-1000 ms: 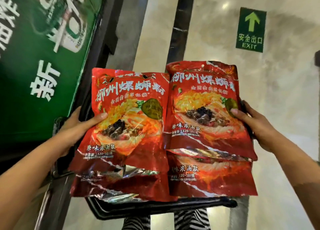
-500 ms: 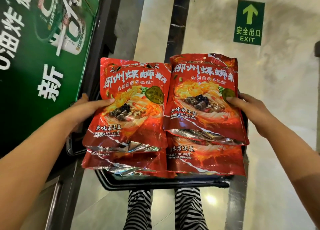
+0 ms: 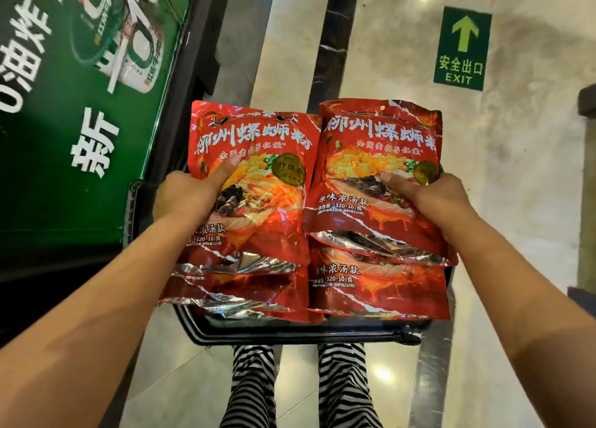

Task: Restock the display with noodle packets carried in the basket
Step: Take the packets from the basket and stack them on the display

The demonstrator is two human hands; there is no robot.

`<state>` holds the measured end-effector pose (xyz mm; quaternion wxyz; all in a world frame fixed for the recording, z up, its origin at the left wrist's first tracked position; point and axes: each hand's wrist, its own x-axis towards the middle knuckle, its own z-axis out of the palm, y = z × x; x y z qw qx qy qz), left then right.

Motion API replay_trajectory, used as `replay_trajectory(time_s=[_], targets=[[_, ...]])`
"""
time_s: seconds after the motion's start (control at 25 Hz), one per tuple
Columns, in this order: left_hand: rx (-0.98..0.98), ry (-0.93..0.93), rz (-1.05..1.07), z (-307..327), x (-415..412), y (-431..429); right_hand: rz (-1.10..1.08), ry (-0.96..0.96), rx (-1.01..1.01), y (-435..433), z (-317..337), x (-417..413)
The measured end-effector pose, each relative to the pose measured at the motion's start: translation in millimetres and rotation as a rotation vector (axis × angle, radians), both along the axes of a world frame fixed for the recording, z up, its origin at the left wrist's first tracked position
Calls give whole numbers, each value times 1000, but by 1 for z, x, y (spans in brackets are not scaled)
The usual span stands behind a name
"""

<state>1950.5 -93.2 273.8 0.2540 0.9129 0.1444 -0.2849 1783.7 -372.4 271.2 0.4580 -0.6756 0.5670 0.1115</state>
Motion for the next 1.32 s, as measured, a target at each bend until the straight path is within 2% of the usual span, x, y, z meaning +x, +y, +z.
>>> replay_trajectory(time_s=[0.12,0.24,0.44,0.64,0.76,0.92,1.2,1.32], targets=[[-80,14,-38,-1,7,1,-37,-87,122,-6,12,10],[-257,-10,-12,2,12,-1,-161,-142,219,-9,18,9],[-478,141,16,15,24,18,-226,-223,466,-27,27,-10],[-698,358,163,10,23,39,-229,-253,683,-25,28,-40],[-771,438,210,9,19,50,-187,-239,681,-14,30,-42],[-873,432,257,37,5,68,-212,-305,643,15,57,-31],[-1063,386,304,140,-18,113,-9,-313,443,77,146,-20],[-1078,281,308,189,-34,138,97,-376,357,102,186,-17]])
